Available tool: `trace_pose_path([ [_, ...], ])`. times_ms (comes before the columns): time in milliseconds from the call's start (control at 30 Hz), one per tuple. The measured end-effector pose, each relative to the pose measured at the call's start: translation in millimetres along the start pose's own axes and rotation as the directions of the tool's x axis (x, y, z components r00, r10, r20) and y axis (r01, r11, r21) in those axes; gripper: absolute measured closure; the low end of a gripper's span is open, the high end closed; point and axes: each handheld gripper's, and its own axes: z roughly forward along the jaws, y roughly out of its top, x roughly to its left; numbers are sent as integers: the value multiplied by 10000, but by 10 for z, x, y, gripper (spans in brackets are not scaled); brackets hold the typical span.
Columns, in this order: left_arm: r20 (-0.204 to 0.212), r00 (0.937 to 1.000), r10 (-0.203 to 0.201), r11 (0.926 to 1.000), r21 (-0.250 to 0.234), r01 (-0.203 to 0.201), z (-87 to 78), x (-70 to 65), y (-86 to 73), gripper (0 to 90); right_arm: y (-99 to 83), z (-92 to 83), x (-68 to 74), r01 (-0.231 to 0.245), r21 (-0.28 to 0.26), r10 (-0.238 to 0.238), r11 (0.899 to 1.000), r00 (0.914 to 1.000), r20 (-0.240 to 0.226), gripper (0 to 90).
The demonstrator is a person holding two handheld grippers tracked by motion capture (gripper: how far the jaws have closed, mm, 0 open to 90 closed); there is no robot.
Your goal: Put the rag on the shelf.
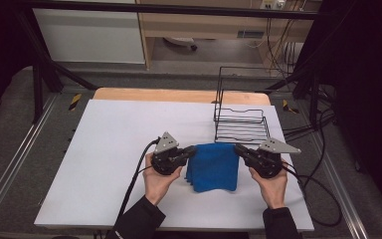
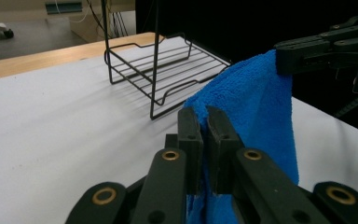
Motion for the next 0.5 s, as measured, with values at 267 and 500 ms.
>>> trace_pose_path([
  [267,-6,9999,140,9988,-467,-140,-37,-52,85,854,103,-117,26,137,-565,-130,9983,9998,138,862],
  [500,-4,9998,217,9966,-794,-217,-51,-83,167,854,174,-193,51,340,-936,-309,9950,9989,345,862],
])
